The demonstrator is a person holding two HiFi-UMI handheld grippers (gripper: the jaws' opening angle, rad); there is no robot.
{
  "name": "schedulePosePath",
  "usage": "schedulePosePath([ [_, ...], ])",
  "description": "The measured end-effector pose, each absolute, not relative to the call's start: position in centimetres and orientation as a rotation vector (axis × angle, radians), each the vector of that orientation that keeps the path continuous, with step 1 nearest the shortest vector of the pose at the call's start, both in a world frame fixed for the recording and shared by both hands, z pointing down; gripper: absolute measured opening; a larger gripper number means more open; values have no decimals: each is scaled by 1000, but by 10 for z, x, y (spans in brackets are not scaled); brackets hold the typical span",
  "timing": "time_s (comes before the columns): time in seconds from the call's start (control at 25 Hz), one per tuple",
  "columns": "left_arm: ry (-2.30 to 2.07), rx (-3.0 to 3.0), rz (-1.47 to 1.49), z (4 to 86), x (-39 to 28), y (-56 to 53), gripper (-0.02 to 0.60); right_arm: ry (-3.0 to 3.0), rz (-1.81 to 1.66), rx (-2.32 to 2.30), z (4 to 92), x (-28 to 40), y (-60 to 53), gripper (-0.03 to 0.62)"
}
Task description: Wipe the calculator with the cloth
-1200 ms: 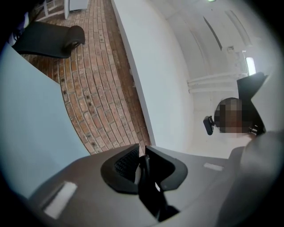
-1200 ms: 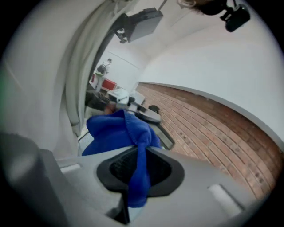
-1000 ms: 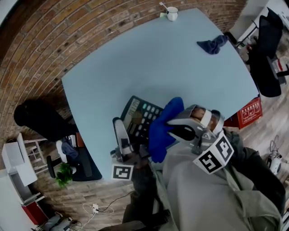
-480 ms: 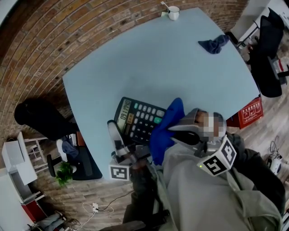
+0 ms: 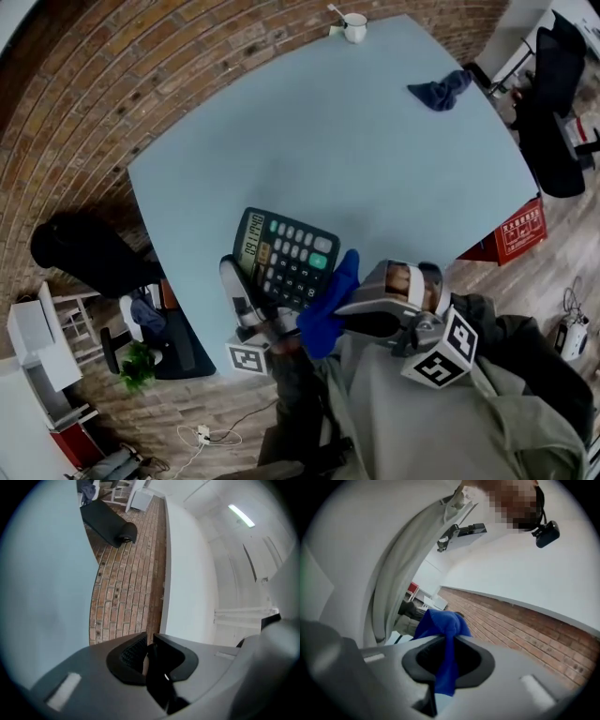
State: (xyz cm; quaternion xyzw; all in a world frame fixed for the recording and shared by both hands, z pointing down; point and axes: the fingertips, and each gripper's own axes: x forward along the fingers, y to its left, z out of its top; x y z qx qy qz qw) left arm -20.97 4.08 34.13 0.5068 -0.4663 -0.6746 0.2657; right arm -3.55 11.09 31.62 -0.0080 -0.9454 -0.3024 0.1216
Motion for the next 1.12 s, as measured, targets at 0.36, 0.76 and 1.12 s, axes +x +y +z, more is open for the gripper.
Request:
schedulePosePath([
  [0.36,-1226,1355,-1848,343,-210,43,41,-2892,-704,320,298,-22,44,52],
  [0.76,-1025,1393,-1945,340,-209,44,41,-3018,-502,76,308,-25,88,52],
  [1.12,-838,1439,-1986,329,-192,37,40,-3146,-141,236,301,-35,48,52],
])
